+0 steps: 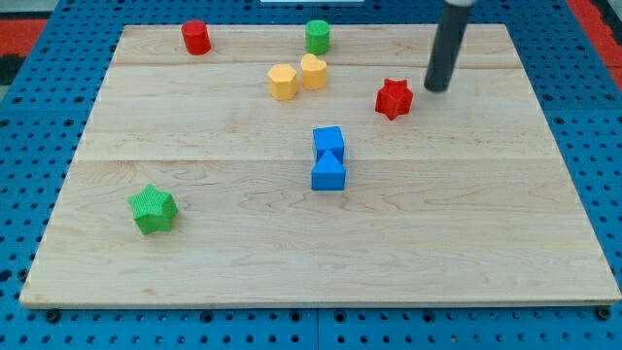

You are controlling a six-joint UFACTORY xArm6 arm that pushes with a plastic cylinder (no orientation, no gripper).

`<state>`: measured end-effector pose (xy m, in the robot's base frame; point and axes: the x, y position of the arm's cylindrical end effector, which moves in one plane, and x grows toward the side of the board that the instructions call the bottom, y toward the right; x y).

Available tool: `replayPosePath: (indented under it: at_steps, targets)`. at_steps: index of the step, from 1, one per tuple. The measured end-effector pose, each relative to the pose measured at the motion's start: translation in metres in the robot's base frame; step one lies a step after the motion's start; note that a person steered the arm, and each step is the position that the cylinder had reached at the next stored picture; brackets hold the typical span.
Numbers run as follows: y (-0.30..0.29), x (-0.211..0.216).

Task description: Move the green star to the right side

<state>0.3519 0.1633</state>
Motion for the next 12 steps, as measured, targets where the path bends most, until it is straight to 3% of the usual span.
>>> replayPosePath:
  at_steps: [3,4,5,6,8,10,12]
  targets:
    - [-0.020,0.174]
    - [-0.074,0.234]
    - [-0.168,0.264]
    - [-0.255,0.262]
    - [-0.298,0.262]
    - [-0.411,0.241]
    - [-0.336,0.138]
